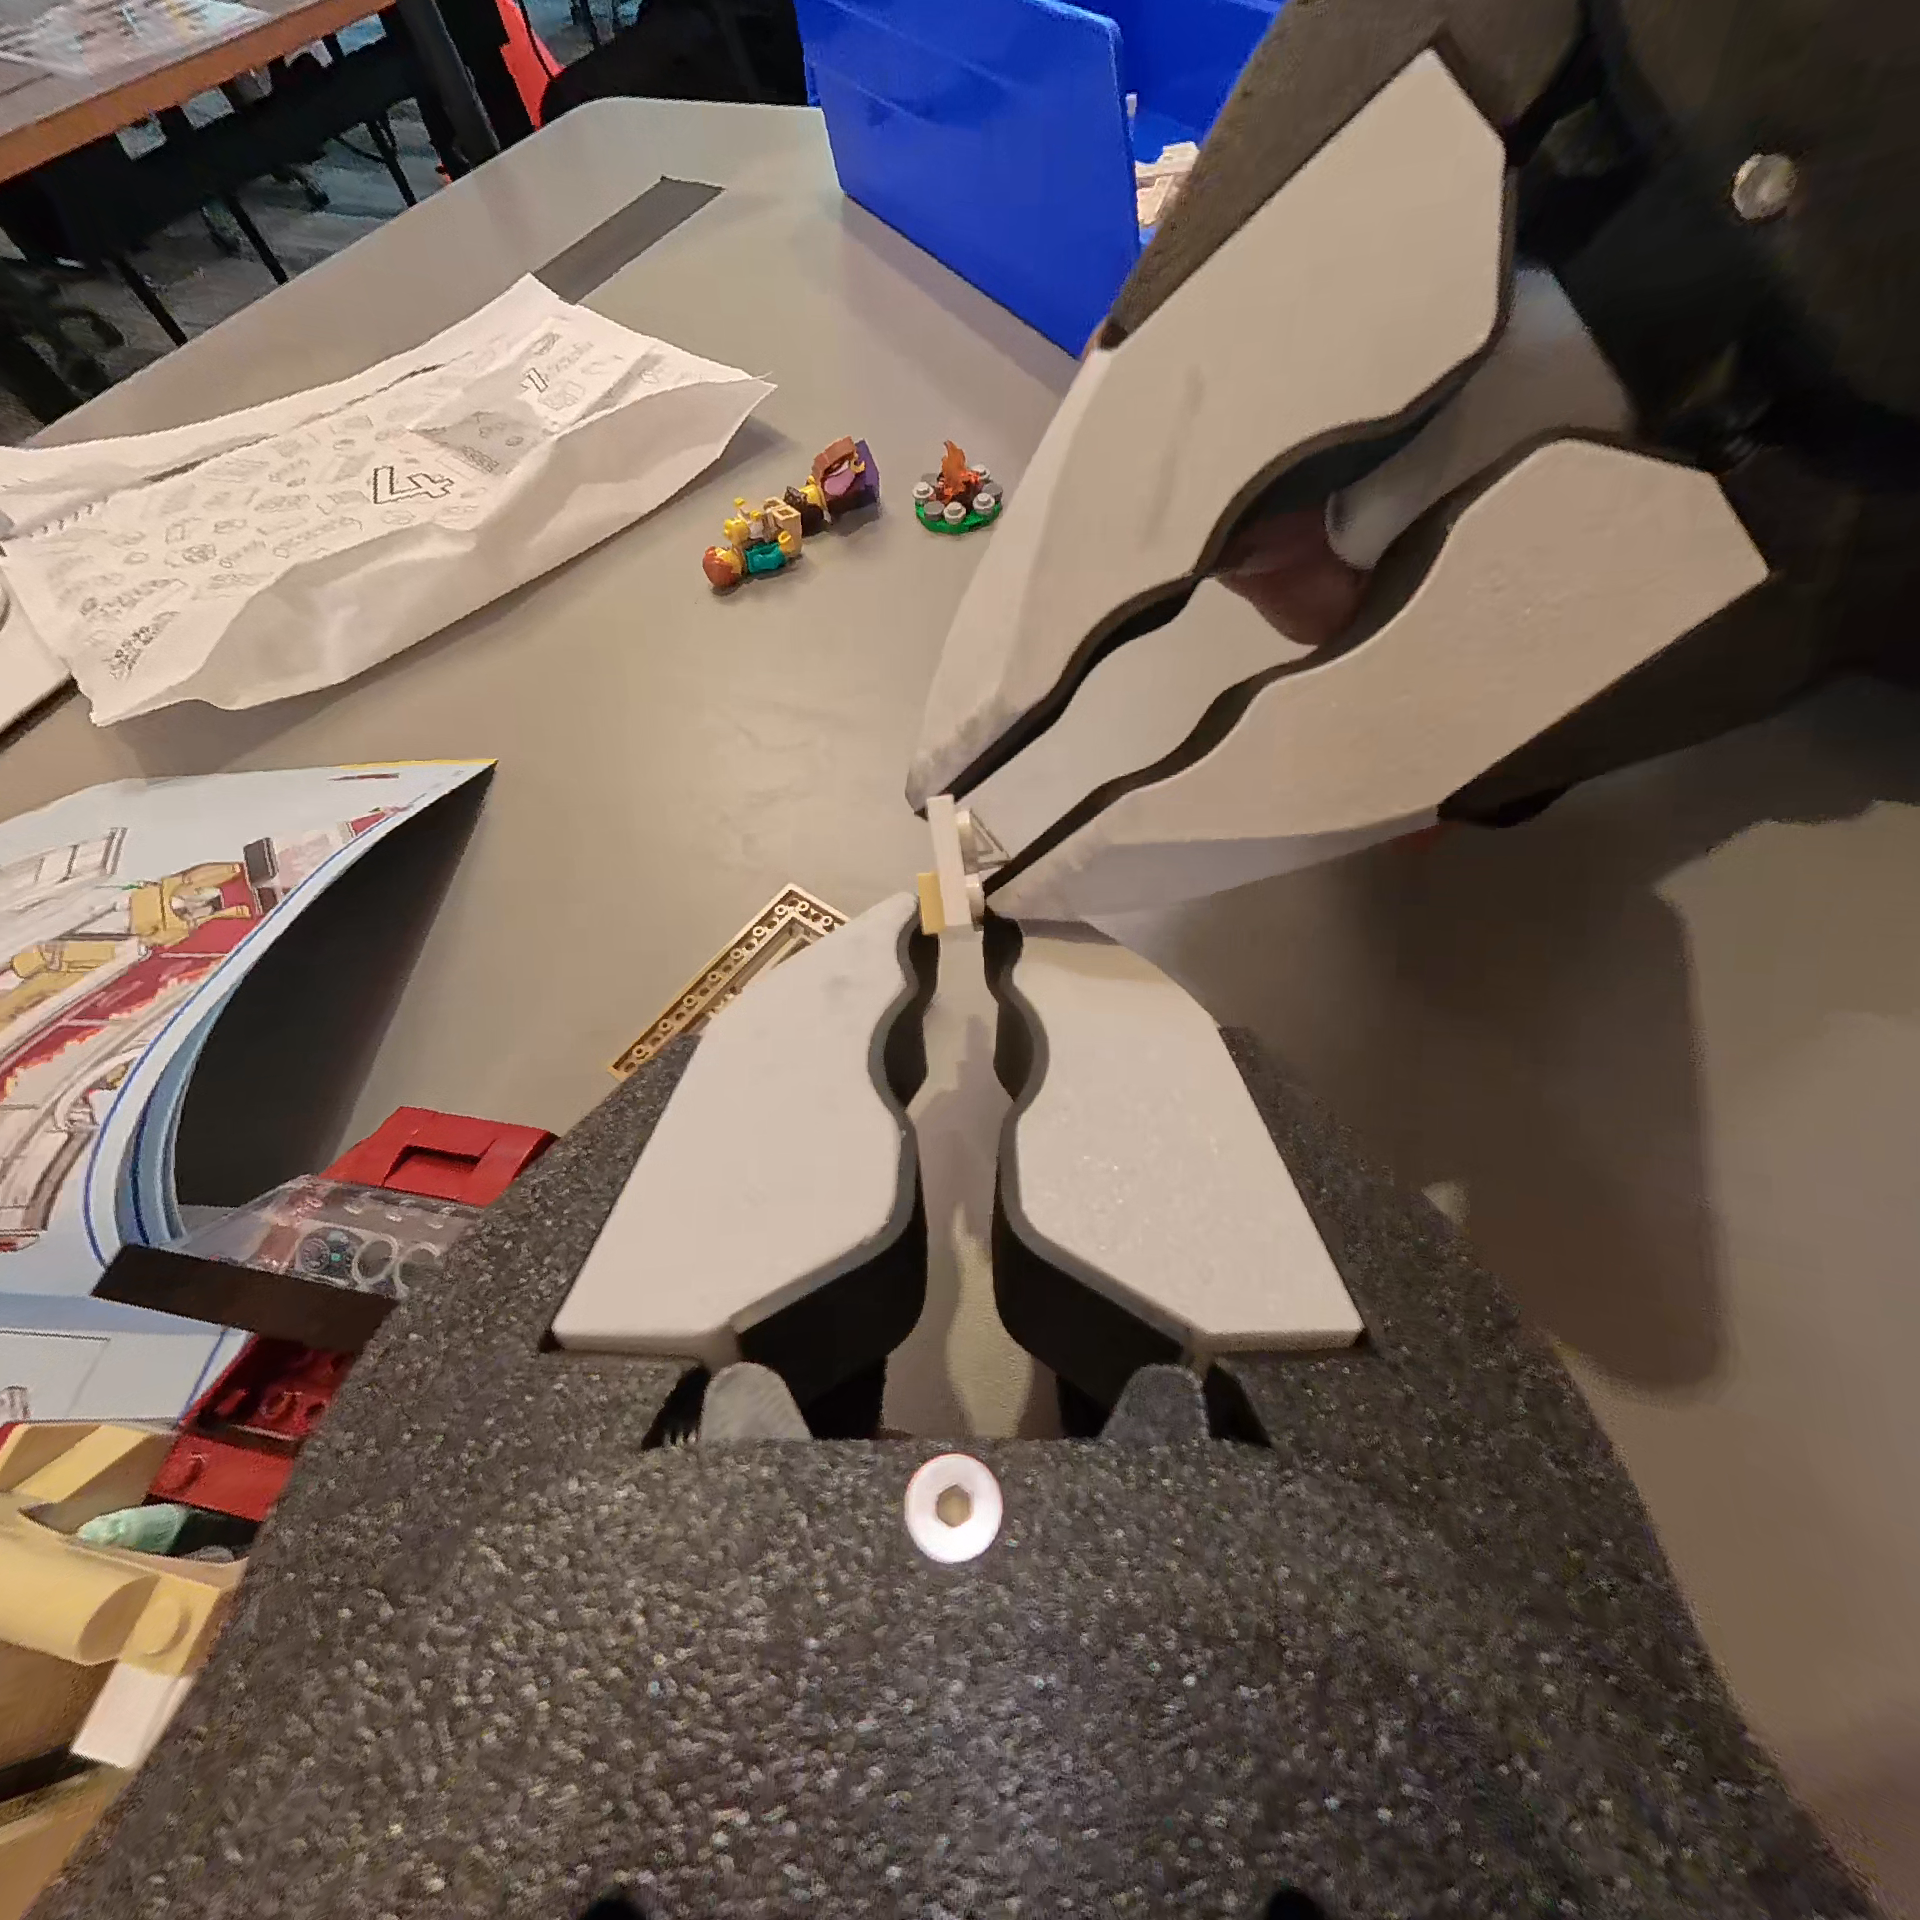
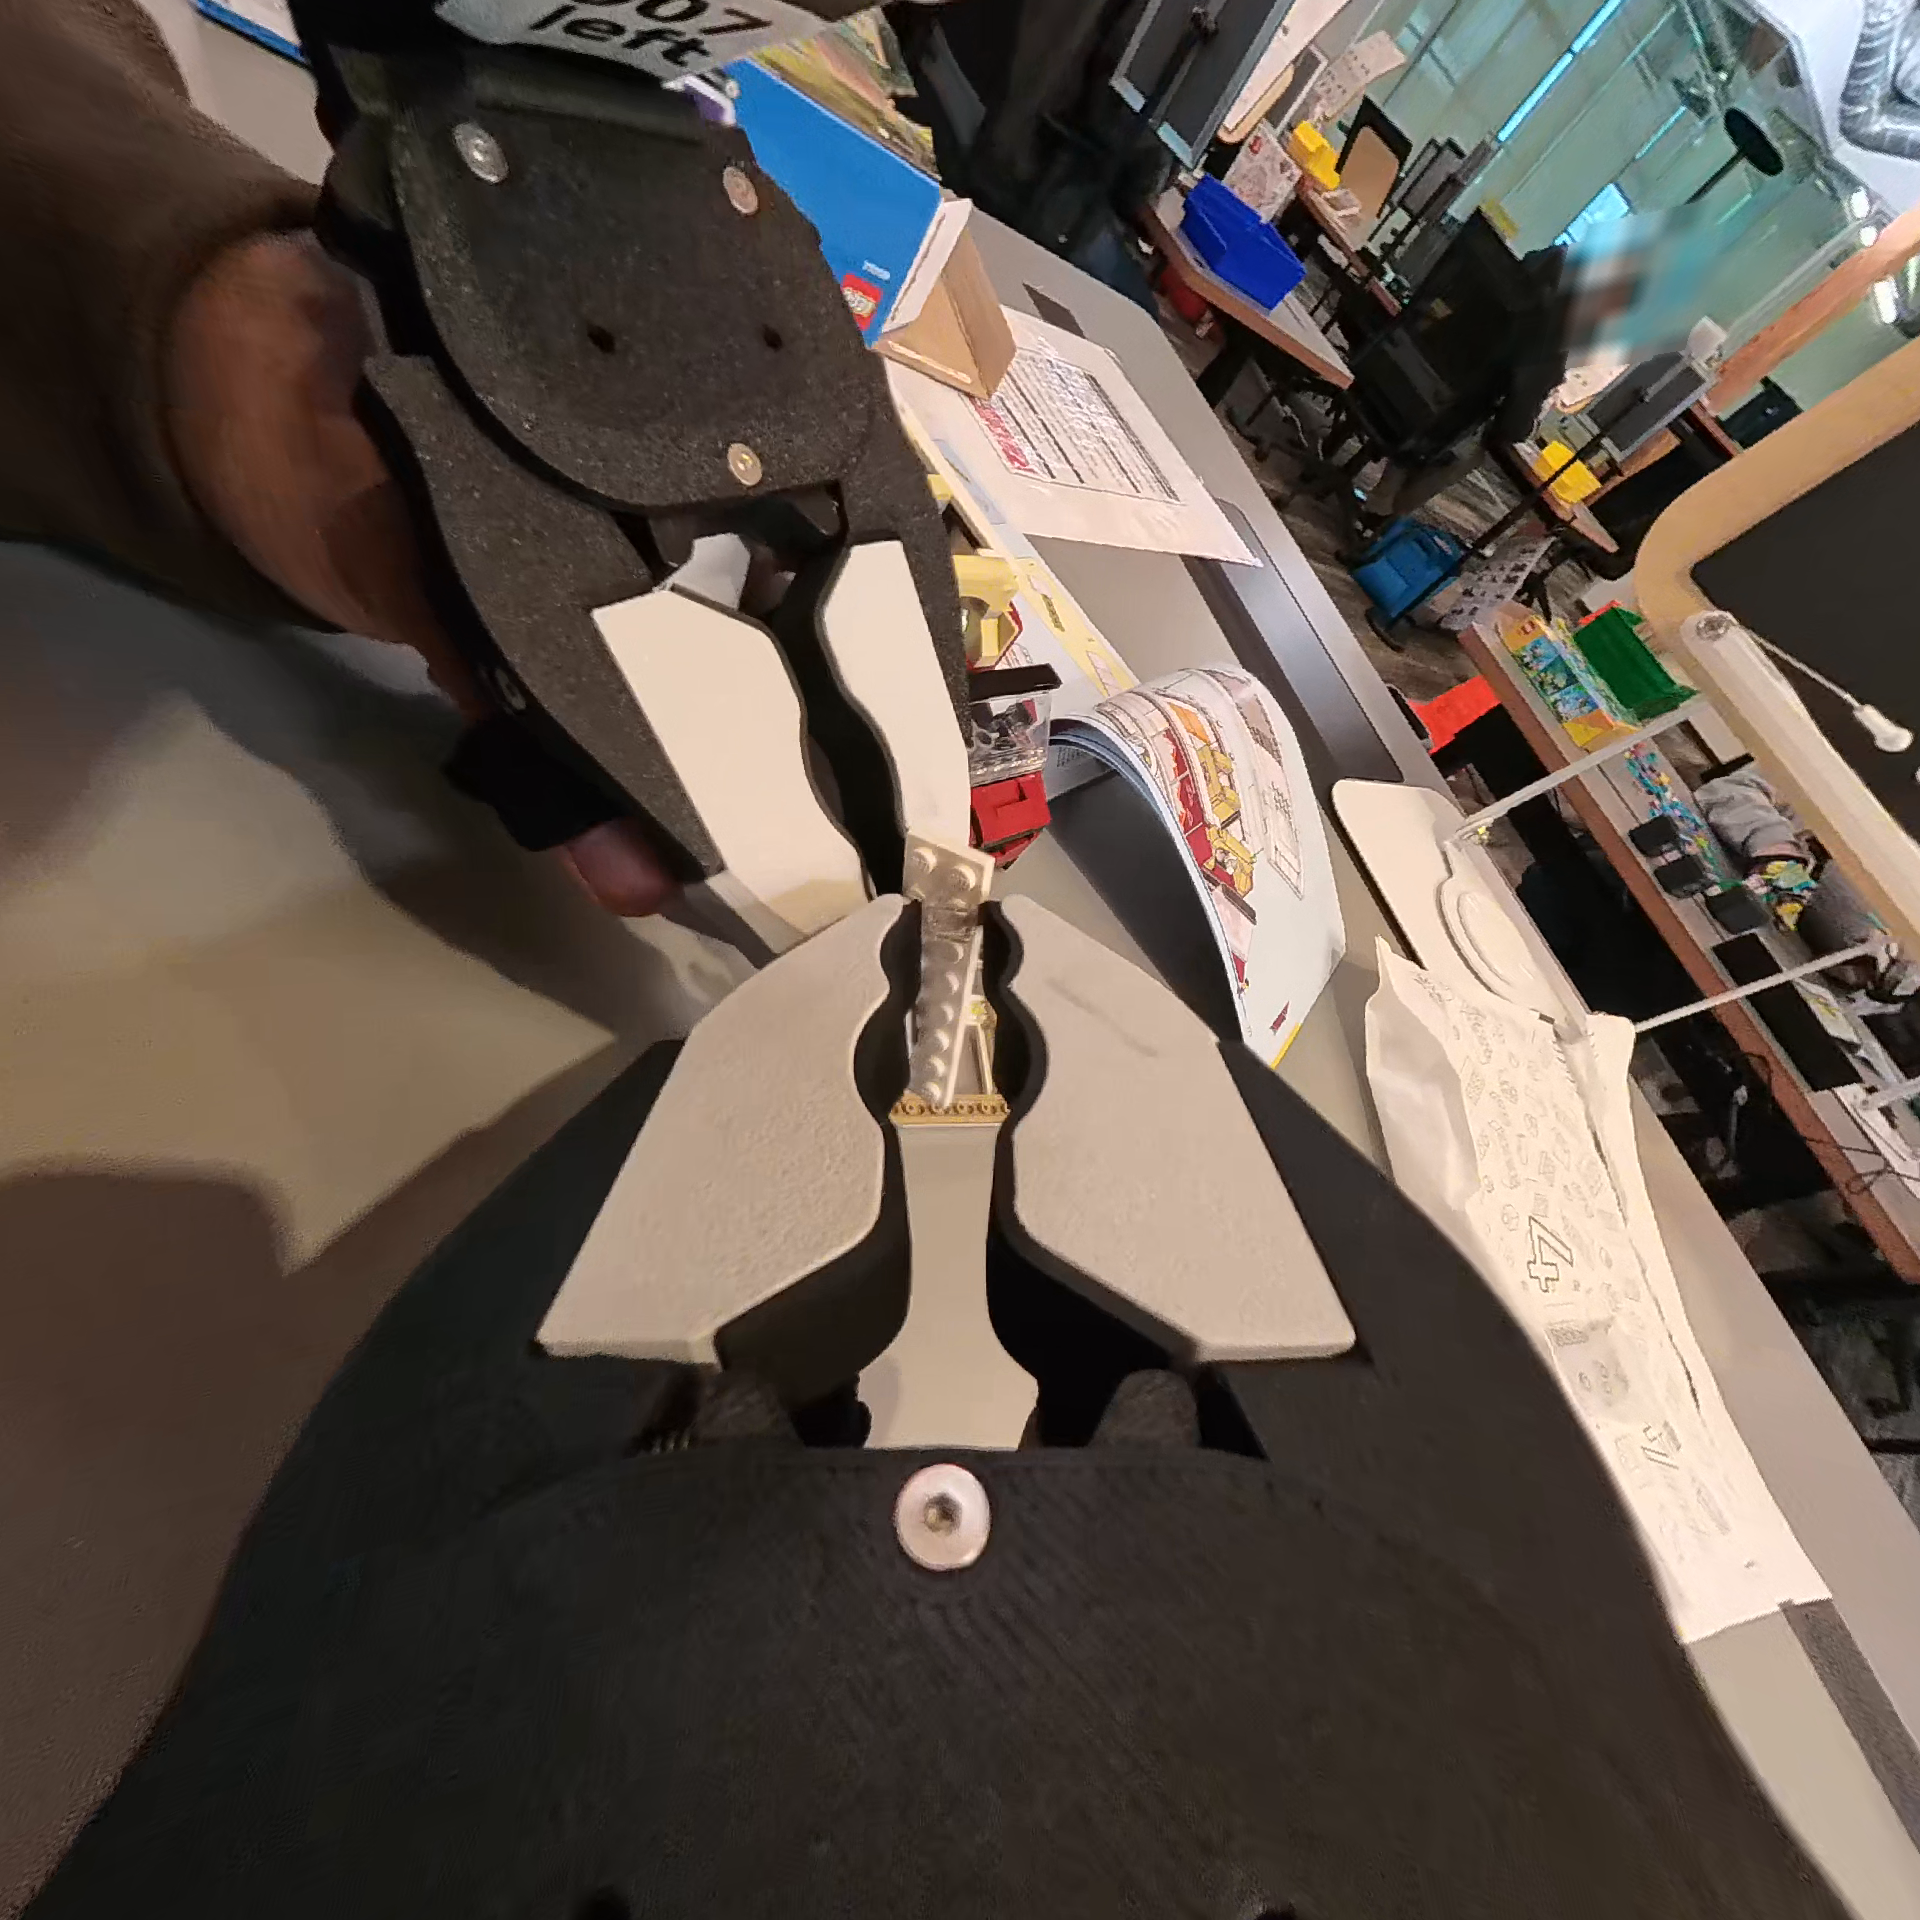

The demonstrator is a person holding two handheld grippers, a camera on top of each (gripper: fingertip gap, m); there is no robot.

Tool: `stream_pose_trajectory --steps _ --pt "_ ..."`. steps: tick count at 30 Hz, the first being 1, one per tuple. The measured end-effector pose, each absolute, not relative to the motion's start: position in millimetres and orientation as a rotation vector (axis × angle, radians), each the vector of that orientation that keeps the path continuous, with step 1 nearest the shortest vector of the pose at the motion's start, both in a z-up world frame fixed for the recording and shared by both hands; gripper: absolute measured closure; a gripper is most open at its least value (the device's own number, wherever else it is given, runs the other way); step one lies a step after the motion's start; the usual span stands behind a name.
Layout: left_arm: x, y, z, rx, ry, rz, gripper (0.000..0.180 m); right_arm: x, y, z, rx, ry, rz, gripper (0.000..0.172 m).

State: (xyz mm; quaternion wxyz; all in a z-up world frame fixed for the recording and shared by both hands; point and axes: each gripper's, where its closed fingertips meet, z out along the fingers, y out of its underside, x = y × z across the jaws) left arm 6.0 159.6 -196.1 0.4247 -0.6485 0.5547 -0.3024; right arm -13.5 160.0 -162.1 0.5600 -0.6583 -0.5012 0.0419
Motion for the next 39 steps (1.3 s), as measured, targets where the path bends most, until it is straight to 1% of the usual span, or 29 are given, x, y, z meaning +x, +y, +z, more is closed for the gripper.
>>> stream_pose_trajectory --steps 5,28,35,39 --pt "5.1 158.9 -197.9 -1.552 1.468 -0.676 0.172 -13.0 157.0 -164.3 -1.553 -1.245 0.150 0.161" --pt "5.3 147.7 -211.2 -1.554 1.599 -0.747 0.172 -10.8 145.5 -177.9 -1.533 -1.411 0.342 0.162" --pt "2.3 159.4 -201.3 -1.630 1.463 -0.846 0.172 10.7 152.0 -167.0 -1.539 -1.311 0.252 0.162" --pt "0.1 164.5 -195.9 -1.650 1.405 -0.890 0.172 77.6 165.8 -162.0 -1.663 -1.092 0.046 0.162"
